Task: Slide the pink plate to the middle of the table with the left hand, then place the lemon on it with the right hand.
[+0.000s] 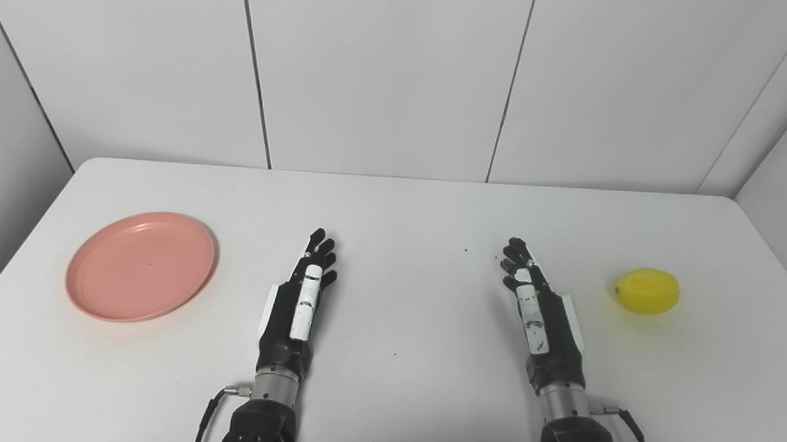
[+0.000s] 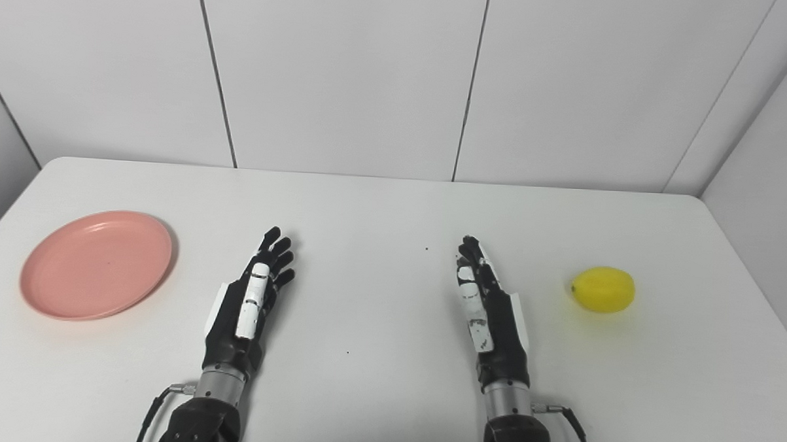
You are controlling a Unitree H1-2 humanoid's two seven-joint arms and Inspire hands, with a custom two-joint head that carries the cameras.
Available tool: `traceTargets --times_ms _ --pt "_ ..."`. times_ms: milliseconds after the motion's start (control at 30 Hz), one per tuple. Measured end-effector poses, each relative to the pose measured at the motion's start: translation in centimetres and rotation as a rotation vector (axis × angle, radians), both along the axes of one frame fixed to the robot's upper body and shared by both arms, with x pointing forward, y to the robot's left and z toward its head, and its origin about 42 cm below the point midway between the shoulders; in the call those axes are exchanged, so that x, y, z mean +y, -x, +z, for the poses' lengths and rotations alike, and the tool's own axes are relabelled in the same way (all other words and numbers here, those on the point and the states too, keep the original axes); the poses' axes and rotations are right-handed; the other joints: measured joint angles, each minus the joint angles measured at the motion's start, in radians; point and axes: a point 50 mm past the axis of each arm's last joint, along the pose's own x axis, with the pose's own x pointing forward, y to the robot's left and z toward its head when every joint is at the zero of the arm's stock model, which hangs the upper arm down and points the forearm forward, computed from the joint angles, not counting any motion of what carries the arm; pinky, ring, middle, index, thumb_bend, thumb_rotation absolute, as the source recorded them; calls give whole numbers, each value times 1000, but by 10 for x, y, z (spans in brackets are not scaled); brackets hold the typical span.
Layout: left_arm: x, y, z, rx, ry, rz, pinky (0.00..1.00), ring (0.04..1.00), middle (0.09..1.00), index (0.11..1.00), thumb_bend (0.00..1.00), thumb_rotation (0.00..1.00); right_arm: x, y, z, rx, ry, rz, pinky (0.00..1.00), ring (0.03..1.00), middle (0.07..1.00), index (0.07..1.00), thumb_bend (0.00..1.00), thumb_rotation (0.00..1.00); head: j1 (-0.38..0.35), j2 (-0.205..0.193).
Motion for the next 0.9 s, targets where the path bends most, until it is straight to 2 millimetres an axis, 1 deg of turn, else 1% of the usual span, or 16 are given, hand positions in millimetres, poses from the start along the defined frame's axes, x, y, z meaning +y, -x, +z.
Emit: traceTargets --times_ms 133,167,200,233,267,333,367,433,500,567,600,633,667,767,867,900 --pt "0 1 0 -1 0 -1 912 941 946 934 509 1000 0 1 -1 2 1 1 940 918 922 915 639 1000 2 -3" --pt "0 1 0 -2 0 -3 917 945 952 938 516 1000 0 1 -1 2 1 1 937 916 921 915 631 1000 12 -11" --pt "0 1 0 -2 -1 -6 926 952 958 945 524 1000 0 1 -1 3 1 1 937 916 921 915 624 1000 61 -27" --pt "-1 1 0 -2 -2 -10 934 957 963 949 533 1000 0 1 -1 4 1 0 939 918 923 918 613 1000 61 -28" --pt "-2 2 0 -2 -3 -16 944 962 967 953 550 1000 0 2 -2 6 0 0 944 922 929 925 591 1000 116 -46" --pt "-4 2 0 -2 -5 -32 952 966 969 954 555 1000 -2 3 -4 11 -4 -2 947 926 932 930 580 1000 117 -46" --pt "-5 2 -1 0 -6 -39 963 973 973 956 551 1000 -4 4 -5 15 -10 -2 953 934 936 935 578 1000 176 -72" --pt "-9 2 -3 0 -7 -49 985 983 973 956 535 1000 -9 7 -7 24 -20 6 957 941 942 941 573 1000 230 -95" --pt "-14 1 -3 -18 -3 -59 985 981 968 949 513 1000 -14 9 -10 32 -28 7 964 944 945 942 562 1000 322 -141" --pt "-22 -2 -4 -29 9 -60 990 984 969 950 515 1000 -20 12 -12 40 -32 6 970 945 938 931 558 1000 328 -144" --pt "-27 -3 -5 -26 12 -59 992 985 970 950 517 1000 -24 13 -13 44 -38 1 971 945 935 928 558 1000 357 -162" --pt "-32 -3 -6 -23 9 -61 997 994 979 960 519 1000 -26 14 -14 46 -44 -6 976 940 927 918 559 993 357 -163" --pt "-35 -4 -6 -22 7 -69 999 997 982 963 519 1000 -28 14 -14 47 -51 -13 978 939 925 915 559 990 373 -173" --pt "-40 -6 -5 -45 -3 -77 997 995 981 965 517 1000 -32 14 -14 45 -69 -36 956 926 911 900 511 958 387 -195" --pt "-44 -9 -4 -82 3 -69 993 989 974 956 520 1000 -34 14 -13 41 -91 -44 949 920 907 892 499 937 385 -201" --pt "-44 -10 -4 -89 5 -66 988 984 969 953 518 1000 -33 14 -12 38 -95 -44 952 920 907 892 491 944 385 -215"
